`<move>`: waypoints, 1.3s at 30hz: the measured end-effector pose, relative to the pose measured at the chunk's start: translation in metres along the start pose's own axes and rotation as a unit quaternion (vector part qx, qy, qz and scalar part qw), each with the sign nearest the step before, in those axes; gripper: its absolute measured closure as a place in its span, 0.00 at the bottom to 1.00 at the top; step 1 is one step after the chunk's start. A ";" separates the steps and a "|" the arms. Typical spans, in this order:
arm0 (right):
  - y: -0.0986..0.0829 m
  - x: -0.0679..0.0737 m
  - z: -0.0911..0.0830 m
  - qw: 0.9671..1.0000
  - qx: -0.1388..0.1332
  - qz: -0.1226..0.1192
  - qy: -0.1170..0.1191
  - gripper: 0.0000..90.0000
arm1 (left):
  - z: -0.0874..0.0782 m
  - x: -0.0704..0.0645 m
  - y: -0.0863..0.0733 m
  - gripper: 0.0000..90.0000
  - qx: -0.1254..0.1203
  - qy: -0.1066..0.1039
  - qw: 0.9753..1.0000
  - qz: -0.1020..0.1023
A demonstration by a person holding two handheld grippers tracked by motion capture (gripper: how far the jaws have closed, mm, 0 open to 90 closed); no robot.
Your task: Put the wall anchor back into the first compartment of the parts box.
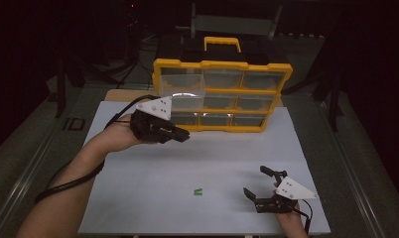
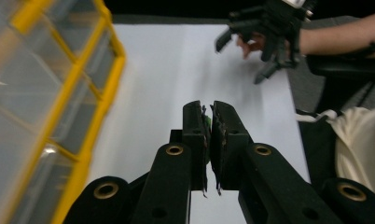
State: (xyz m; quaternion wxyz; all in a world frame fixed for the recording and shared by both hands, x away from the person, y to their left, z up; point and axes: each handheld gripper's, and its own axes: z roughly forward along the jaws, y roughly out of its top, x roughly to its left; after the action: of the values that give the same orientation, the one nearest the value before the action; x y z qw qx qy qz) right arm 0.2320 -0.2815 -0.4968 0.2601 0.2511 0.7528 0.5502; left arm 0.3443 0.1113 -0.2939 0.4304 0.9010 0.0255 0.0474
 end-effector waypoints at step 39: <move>-0.001 0.000 0.000 1.000 -0.003 0.004 0.003 0.09 | -0.036 0.075 0.019 0.93 -0.137 0.098 0.981 -0.093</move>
State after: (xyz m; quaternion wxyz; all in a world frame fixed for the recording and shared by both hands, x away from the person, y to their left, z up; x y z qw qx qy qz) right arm 0.2319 -0.2820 -0.4974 0.2564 0.2516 0.7511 0.5539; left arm 0.4151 0.1341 -0.2520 0.5479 0.8180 0.1445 0.0988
